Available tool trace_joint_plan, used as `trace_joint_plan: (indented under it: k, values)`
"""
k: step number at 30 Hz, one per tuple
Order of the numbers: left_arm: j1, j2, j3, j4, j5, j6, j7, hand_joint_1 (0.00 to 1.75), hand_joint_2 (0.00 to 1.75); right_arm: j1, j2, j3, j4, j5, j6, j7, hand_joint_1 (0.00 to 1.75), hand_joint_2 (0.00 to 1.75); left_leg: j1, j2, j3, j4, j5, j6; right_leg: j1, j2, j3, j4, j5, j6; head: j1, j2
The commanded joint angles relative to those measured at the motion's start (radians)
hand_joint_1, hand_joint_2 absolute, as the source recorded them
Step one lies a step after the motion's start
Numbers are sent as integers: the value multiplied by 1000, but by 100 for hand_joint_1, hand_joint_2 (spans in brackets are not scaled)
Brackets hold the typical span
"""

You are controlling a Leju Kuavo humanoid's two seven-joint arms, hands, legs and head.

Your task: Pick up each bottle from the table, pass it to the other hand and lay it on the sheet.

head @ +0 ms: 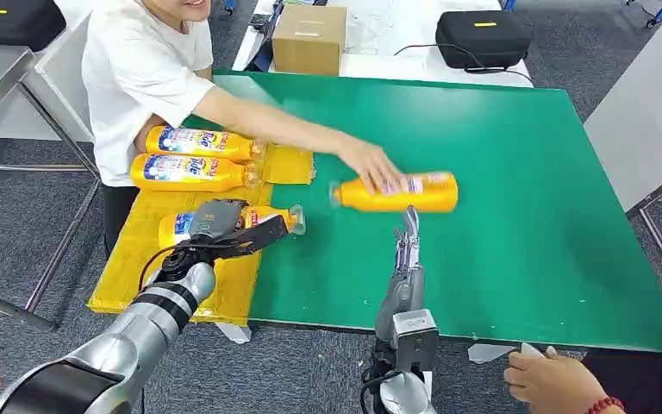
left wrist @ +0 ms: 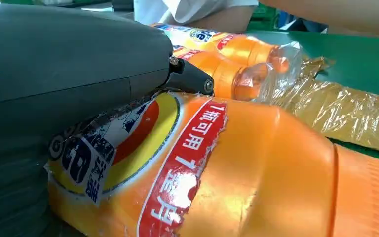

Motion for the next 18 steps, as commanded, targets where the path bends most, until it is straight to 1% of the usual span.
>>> trace_joint_plan:
  k: [1, 2, 3, 4, 5, 6, 7, 8, 9, 10, 11, 12, 15, 18]
  values:
    - [-73, 25, 20, 135, -8, -31, 31, 175, 175, -33, -2, -25, 50, -9, 12, 0, 0, 0, 1, 1, 5, 0, -2, -1, 1, 1, 5, 0, -2, -2, 0, 0]
    - [-74, 33, 8, 143, -31, -29, 37, 175, 175, -35, -3, -24, 51, -8, 12, 0, 0, 0, 1, 2, 7, 1, -3, -1, 1, 2, 6, 0, -2, -2, 0, 0]
    - [-71, 41, -9, 150, -56, -25, 48, 175, 175, -36, -2, -25, 51, -12, 17, 0, 0, 0, 0, 2, 3, 0, -1, -1, 1, 2, 2, 0, 0, -1, 0, 0]
    - [-68, 45, -16, 152, -70, -23, 51, 175, 175, -37, -1, -25, 51, -12, 17, 0, 0, 0, 1, 3, 5, 0, -2, -1, 1, 3, 5, 0, -1, -2, 0, 0]
    - [-65, 47, -19, 153, -77, -22, 52, 171, 175, -39, -1, -24, 53, -9, 16, 0, 0, 0, 1, 3, 4, 0, -2, -1, 1, 3, 4, 0, -1, -1, 0, 0]
    - [-57, 49, -15, 155, -80, -27, 50, 155, 175, -40, 2, -27, 57, -16, 25, 0, 0, 0, 1, 3, 7, 0, -3, -2, 1, 3, 7, 0, -2, -2, 0, 0]
    - [-54, 49, -14, 155, -83, -29, 46, 117, 175, -42, 2, -24, 60, -11, 24, 0, 0, 0, 1, 2, 5, 0, -2, -1, 1, 2, 4, 0, -1, -2, 0, 0]
    - [-52, 51, -22, 160, -93, -53, 38, 23, 175, -45, 3, -25, 66, -17, 34, 0, 0, 0, 0, 2, 3, -1, -1, -1, 0, 2, 3, 0, -1, -1, 0, 0]
    - [-51, 51, -18, 160, -90, -90, 21, 2, 175, -47, 2, -25, 66, -17, 38, 0, 0, 0, 1, 2, 6, 0, -3, -1, 1, 2, 6, 0, -2, -2, 0, 0]
    - [-47, 48, 17, 160, -50, -122, -3, 0, 175, -49, 0, -23, 67, -14, 37, 0, 0, 0, 1, 2, 5, -1, -2, -1, 1, 2, 5, -1, -1, -1, 0, 0]
    - [-47, 44, 36, 160, -30, -155, -12, 0, 175, -52, -1, -26, 69, -20, 41, 0, 0, 0, 1, 3, 7, 0, -3, -1, 1, 3, 7, 0, -2, -2, 0, 0]
    - [-45, 44, 31, 154, -35, -162, -22, 0, 175, -54, -4, -26, 67, -19, 40, 0, 0, 0, 1, 4, 7, -1, -2, -1, 1, 3, 6, -1, -1, -2, 0, 0]
    - [-51, 33, 95, 152, 40, -231, -58, 0, 175, -61, -4, -29, 76, -21, 47, 0, 0, 0, 1, 2, 6, -1, -2, -1, 1, 2, 6, -1, -1, -2, 0, 0]
    - [-54, 29, 127, 145, 89, -296, -110, 0, 175, -67, -3, -29, 83, -25, 51, 0, 0, 0, 1, 2, 6, -1, -1, -1, 1, 2, 6, -1, -1, -1, 0, 0]
